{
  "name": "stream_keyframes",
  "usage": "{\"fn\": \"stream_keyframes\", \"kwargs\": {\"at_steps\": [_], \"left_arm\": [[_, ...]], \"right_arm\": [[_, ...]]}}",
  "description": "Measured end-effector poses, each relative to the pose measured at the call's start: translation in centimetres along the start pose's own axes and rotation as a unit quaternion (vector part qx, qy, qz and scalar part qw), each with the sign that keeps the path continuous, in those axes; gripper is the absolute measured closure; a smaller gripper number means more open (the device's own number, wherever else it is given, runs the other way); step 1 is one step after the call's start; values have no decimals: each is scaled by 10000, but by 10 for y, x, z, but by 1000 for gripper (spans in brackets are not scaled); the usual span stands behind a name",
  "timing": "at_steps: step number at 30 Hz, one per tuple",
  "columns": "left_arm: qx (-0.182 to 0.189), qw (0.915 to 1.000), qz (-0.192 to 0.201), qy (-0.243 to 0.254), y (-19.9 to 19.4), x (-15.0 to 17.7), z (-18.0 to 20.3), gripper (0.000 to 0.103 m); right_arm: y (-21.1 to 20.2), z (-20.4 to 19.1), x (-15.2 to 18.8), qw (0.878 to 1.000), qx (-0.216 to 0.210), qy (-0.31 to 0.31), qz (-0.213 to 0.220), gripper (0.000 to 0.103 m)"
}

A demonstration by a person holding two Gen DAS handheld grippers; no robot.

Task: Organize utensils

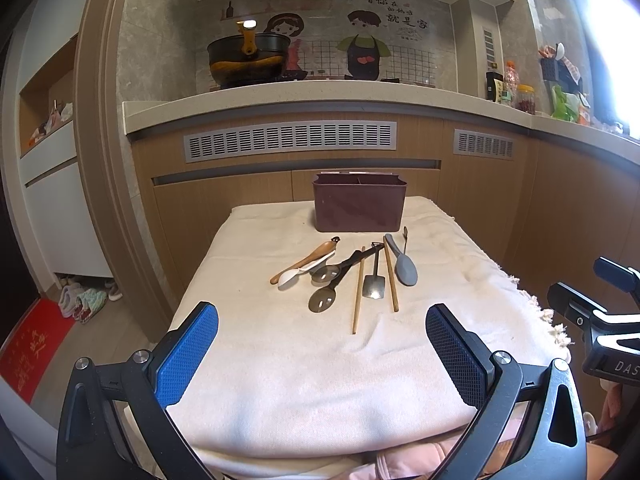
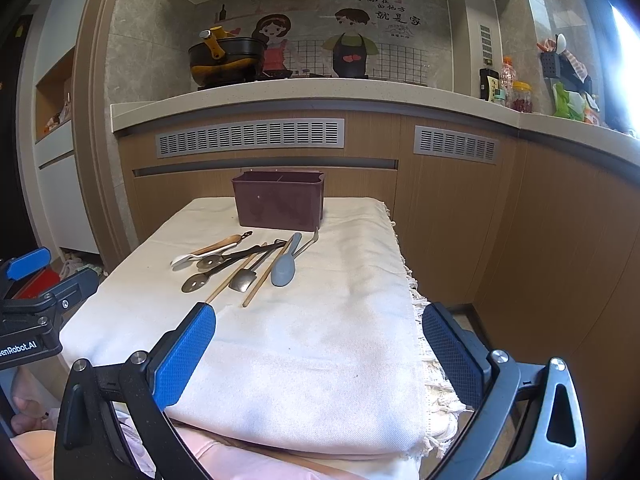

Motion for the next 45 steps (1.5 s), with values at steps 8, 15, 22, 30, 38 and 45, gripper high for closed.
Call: {"fn": "stream_keyframes", "kwargs": {"at_steps": [8,15,22,30,38,45], "left_arm": [[4,10000,-5,0,0,0,0,0],[14,10000,-1,-4,-1,-1,-1,0],[54,9999,36,97,-5,-14,0,0],[159,9997,182,100,21,-53,-2,0],[125,9993,-91,343,84,-82,-6,0],[286,9980,-566,79,150,-94,-30,0]], "right_arm": [[0,-1,0,10000,-3,-15,14,0],[-2,1,0,10000,-2,-33,35,0],[0,1,-2,10000,38,-91,5,0],[23,9,-38,9999,158,-47,52,0],[74,4,-84,9972,534,-529,-64,0],[152,10,-107,9974,97,-117,-709,0]]}}
Point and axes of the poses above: each gripper's, at about its wrist camera, not at the fingertips, and y roughly the way its jaws point, z to its right, x to its underside, the point moved 9 cm from there along y, roughly the way its jaws point, and after that the axes turned 11 degrees about -z, right-handed, at the moved point
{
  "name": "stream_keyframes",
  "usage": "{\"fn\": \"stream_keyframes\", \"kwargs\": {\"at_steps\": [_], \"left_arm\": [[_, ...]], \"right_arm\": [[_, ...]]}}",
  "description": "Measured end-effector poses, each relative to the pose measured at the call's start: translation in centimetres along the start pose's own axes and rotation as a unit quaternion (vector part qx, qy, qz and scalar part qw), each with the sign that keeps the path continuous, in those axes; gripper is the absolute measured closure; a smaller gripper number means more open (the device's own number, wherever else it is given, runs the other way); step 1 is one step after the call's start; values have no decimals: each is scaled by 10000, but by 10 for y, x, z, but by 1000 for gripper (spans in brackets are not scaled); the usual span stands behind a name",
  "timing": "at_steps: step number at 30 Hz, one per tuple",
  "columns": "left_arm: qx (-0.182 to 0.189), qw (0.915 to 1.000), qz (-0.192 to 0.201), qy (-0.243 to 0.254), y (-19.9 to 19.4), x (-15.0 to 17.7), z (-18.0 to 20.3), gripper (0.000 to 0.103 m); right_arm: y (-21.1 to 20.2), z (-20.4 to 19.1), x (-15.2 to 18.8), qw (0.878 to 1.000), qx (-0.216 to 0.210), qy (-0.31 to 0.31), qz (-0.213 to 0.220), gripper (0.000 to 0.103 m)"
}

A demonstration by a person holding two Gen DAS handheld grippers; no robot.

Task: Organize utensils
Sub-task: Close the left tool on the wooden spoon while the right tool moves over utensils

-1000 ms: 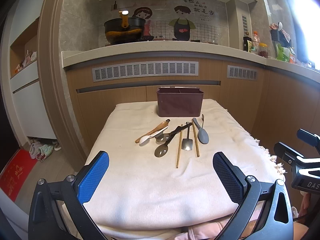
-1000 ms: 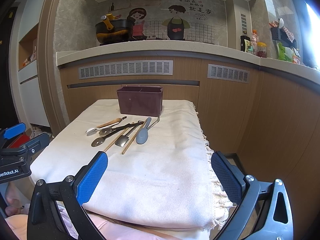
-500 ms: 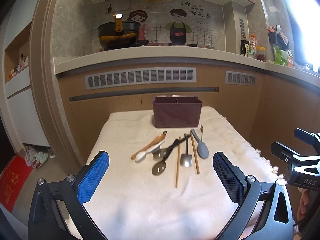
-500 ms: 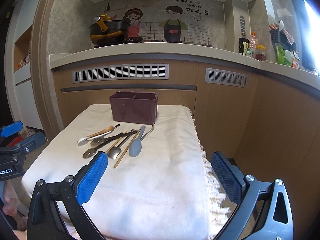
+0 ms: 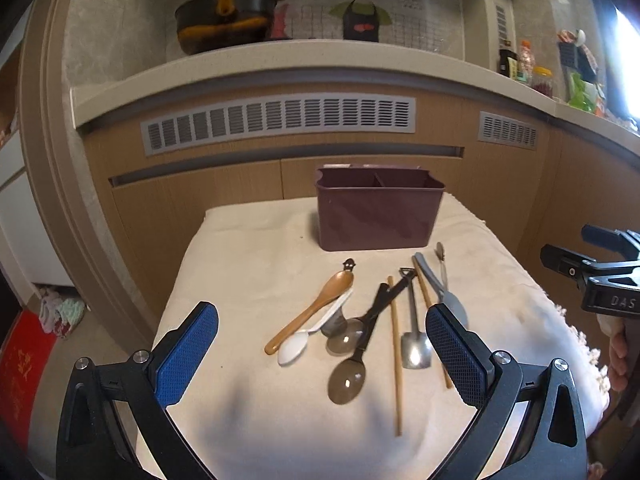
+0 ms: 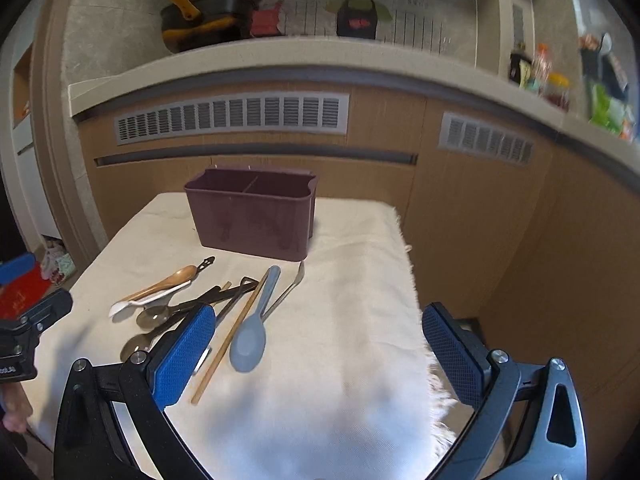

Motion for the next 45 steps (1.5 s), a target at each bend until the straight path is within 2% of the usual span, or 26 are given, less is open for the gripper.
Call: {"fn": "stream_keyframes", "kwargs": {"at_steps": [3,9,10,11,13,15,17,19,20,22,27,34,38,42,45], "left_arm": [[1,9998,-84,-193,18,-7,-16,0],[20,9980,-275,-560,47,-16,-44,0],[48,9976,-326,-607,51,-16,-47,0],[92,9970,-393,-656,57,-15,-49,0],[115,9965,-479,-676,64,-14,-53,0],[134,9963,-553,-643,69,-11,-51,0],[181,9959,-646,-600,76,-9,-49,0],[228,9955,-710,-588,81,-7,-48,0],[254,9952,-741,-586,83,-6,-47,0],[266,9946,-801,-595,87,-4,-46,0],[304,9935,-945,-563,95,1,-40,0],[778,9892,-1141,-497,103,4,-15,2],[907,9881,-1237,-146,101,9,1,25],[1085,9837,-1416,214,104,13,12,47],[1084,9812,-1571,289,108,12,10,56]], "right_arm": [[37,-2,-12,9999,-9,-75,-148,0],[113,-8,-27,9958,-291,200,-847,0],[126,-9,-29,9947,-262,175,-980,3],[138,-10,-31,9941,-196,132,-1061,9],[158,-12,-31,9921,-45,60,-1249,43],[172,-14,-30,9903,5,31,-1387,52],[184,-19,-30,9896,-63,41,-1435,53],[194,-23,-28,9882,-101,38,-1527,67],[199,-23,-28,9874,-103,46,-1579,69],[205,-23,-25,9857,-181,93,-1675,91],[185,-16,-24,9872,-458,143,-1519,95],[143,2,-22,9875,-837,173,-1322,96],[120,9,-20,9870,-1023,190,-1224,96],[117,10,-19,9870,-1117,199,-1138,96],[113,12,-17,9871,-1175,231,-1059,96]]}}
Point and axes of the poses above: each gripper's, at about its wrist camera, not at the fingertips, and y roughly the way its jaws point, z to its right, x to its underside, the point moved 9 cm from there along y, roughly the way its jaws point, and after that the axes turned 11 degrees about -z, right-handed, at the moved point
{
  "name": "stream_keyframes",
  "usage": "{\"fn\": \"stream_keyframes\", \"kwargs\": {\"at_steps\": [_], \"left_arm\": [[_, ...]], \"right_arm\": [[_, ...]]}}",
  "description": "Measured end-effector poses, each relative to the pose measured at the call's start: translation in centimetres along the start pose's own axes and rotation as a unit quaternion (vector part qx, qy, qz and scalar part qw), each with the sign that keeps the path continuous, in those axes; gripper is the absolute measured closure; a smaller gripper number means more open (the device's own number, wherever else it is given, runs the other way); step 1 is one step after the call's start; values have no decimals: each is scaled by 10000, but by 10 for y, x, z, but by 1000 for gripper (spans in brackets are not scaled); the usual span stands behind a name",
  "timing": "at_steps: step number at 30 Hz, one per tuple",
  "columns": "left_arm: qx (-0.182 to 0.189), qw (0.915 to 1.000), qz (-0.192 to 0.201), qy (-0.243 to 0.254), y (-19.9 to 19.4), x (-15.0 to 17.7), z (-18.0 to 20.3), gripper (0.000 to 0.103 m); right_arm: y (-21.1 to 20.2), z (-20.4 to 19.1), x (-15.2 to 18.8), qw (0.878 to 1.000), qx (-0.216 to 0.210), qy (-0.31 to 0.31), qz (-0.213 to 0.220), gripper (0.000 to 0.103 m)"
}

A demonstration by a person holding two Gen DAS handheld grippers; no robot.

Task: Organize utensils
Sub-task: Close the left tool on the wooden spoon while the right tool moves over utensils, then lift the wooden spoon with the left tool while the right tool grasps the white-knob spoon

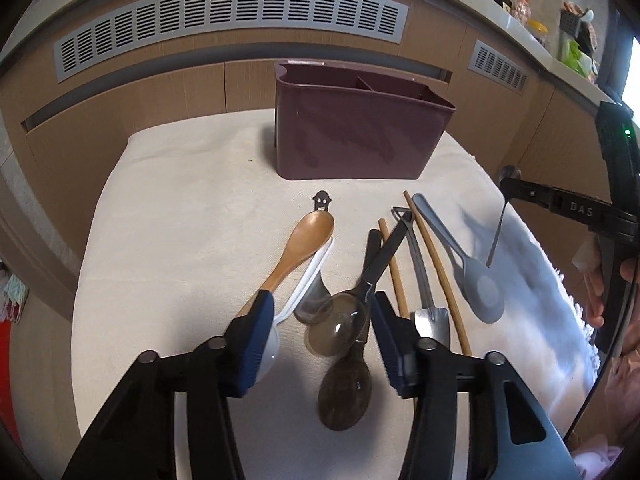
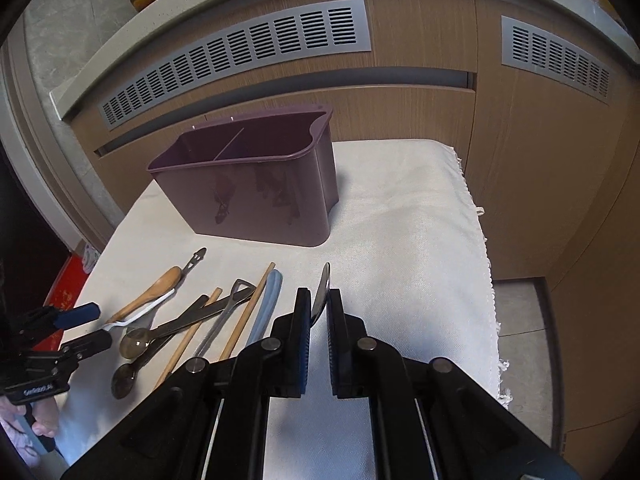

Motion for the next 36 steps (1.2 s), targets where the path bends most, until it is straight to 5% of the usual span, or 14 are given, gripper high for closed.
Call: {"fn": "stream_keyframes", "kwargs": {"at_steps": [5,9,17,19,22,26,32,35,36], "left_arm": [[159,9974,-505,491,15,-24,4,56],[-269,9882,-938,1178,40,-51,9,56],[-386,9824,-1515,1025,84,-56,6,57],[-400,9863,-1330,890,81,-57,4,70],[-353,9924,-994,627,66,-55,3,71],[-74,9998,-61,166,12,-51,9,71],[103,9966,783,-220,-39,-50,14,71],[255,9934,1013,-474,-56,-58,6,71],[333,9923,1061,-547,-57,-61,3,71]], "right_arm": [[-3,-4,2,9999,13,-118,31,96],[-5,-9,2,9999,-41,-130,49,96],[-14,-25,0,9992,-70,-379,140,96],[-16,-30,-1,9987,-89,-474,150,97],[-23,-37,-2,9982,-98,-560,212,98],[-39,-44,-5,9969,-53,-683,387,99],[-33,-40,-5,9977,48,-629,240,99],[-15,-16,-2,9986,324,-408,44,88],[-9,-10,1,9984,423,-382,1,71]]}}
Point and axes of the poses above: each gripper's, at about its wrist camera, not at the fingertips, and y roughly the way its jaws point, z to its right, x to its underside, the point moved 9 cm from there along y, roughly the way its jaws point, and after that the axes turned 11 degrees about -z, right-handed, at the moved point
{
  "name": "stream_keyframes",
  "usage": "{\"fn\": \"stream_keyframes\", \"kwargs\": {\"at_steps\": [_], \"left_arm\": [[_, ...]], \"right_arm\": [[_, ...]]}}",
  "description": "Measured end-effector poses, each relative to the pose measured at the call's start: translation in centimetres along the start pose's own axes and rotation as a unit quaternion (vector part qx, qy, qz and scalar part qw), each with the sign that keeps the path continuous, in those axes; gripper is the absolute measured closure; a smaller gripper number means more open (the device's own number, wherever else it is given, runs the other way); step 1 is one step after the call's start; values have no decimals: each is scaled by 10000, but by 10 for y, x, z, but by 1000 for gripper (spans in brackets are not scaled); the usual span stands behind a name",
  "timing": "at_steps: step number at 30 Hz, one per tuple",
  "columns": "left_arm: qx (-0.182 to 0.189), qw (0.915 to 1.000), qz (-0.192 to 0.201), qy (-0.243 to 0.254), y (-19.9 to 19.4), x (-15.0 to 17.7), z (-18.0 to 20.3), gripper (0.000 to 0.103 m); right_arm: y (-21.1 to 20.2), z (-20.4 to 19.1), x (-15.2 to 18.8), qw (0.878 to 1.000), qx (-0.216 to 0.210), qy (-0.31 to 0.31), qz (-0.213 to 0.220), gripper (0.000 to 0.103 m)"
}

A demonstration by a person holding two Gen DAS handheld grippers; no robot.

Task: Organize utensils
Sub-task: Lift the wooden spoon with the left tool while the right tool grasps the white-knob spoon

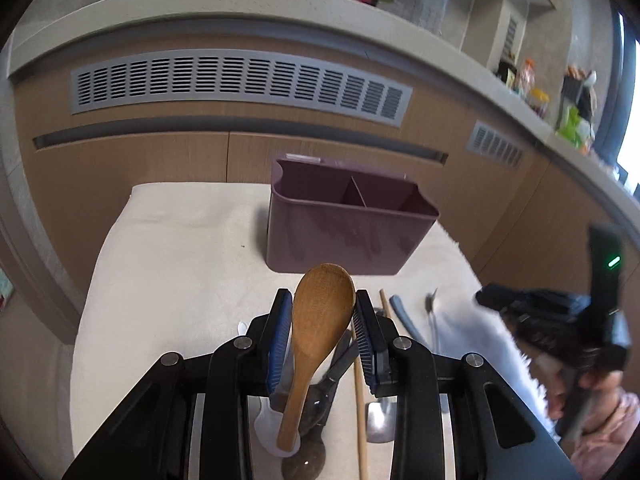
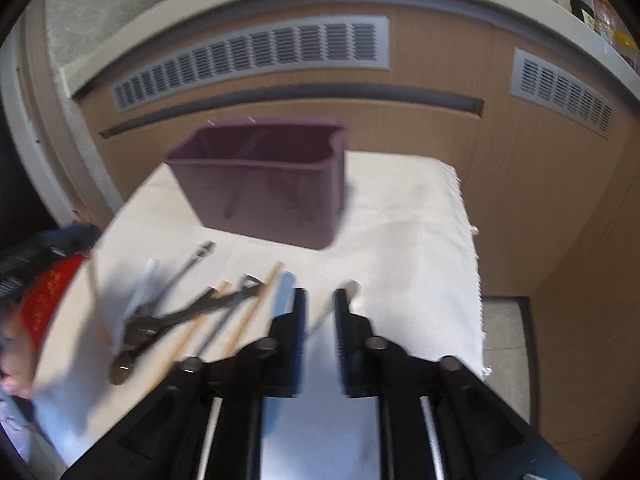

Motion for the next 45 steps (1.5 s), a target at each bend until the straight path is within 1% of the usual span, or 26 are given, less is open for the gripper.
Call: {"fn": "stream_keyframes", "kwargs": {"at_steps": [1,2,4,6,9,12,15,18,20,22,23,24,26,27,28,32,33,34,36,38,40,41,42,43,44,45], "left_arm": [[68,10000,36,-50,-4,1,0,71],[109,9999,74,-81,-5,0,-1,71],[89,9998,151,-109,-7,0,-5,71],[41,9997,229,-118,-8,1,-6,71],[63,9995,286,-135,-10,0,-9,71],[161,9993,276,-216,-11,0,-12,71],[215,9992,254,-241,-13,1,-13,71],[257,9992,246,-197,-16,3,-12,71],[275,9992,238,-190,-16,4,-12,71],[307,9991,228,-195,-14,4,-11,71],[324,9991,217,-194,-13,4,-10,71],[345,9990,202,-200,-11,4,-9,71],[391,9989,156,-205,-9,5,-7,71],[395,9989,139,-201,-8,5,-6,71],[383,9990,123,-200,-7,6,-6,71],[379,9990,67,-219,-7,8,-6,71],[361,9991,60,-217,-7,9,-7,71],[349,9991,52,-218,-7,10,-7,71],[333,9992,34,-241,-7,11,-10,71],[322,9991,30,-275,-7,12,-12,71],[333,9989,39,-321,-7,12,-14,71],[340,9988,49,-335,-8,12,-14,71],[339,9988,62,-338,-9,11,-14,71],[333,9989,76,-329,-10,11,-14,71],[327,9989,89,-321,-11,11,-13,71],[321,9989,98,-317,-11,11,-13,71]], "right_arm": [[8,6,3,9999,103,75,-61,51],[19,11,7,9997,108,181,-148,45],[36,15,12,9991,60,303,-281,45],[52,18,12,9981,109,451,-409,45],[69,19,5,9967,59,686,-428,45],[85,13,-4,9962,253,637,-534,46],[88,6,-6,9964,345,519,-572,46],[75,1,6,9976,326,301,-539,46],[62,3,21,9975,501,120,-474,41],[51,7,39,9964,709,20,-471,32],[48,7,46,9957,766,15,-512,30],[48,6,52,9955,764,13,-569,27],[45,-3,66,9958,617,-73,-671,24],[44,-10,71,9959,552,-176,-690,21],[43,-18,74,9959,516,-289,-679,15],[42,-47,74,9951,449,-734,-482,8],[42,-49,73,9949,467,-766,-453,2],[43,-53,71,9946,500,-810,-411,1],[49,-54,68,9945,514,-758,-513,1],[57,-49,68,9937,602,-549,-770,1],[59,-48,67,9950,406,-318,-852,1],[57,-48,66,9963,271,-191,-798,4],[55,-49,65,9971,233,-135,-718,19],[54,-50,65,9970,299,-150,-693,37],[52,-53,64,9968,410,-259,-629,41],[51,-57,64,9962,516,-387,-590,52]]}}
Point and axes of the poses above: each gripper's, at about its wrist camera, not at the fingertips, and y roughly the way its jaws point, z to its right, x to its underside, the point moved 9 cm from there along y, roughly the way its jaws point, and after that the axes turned 11 degrees about -z, right-handed, at the moved point
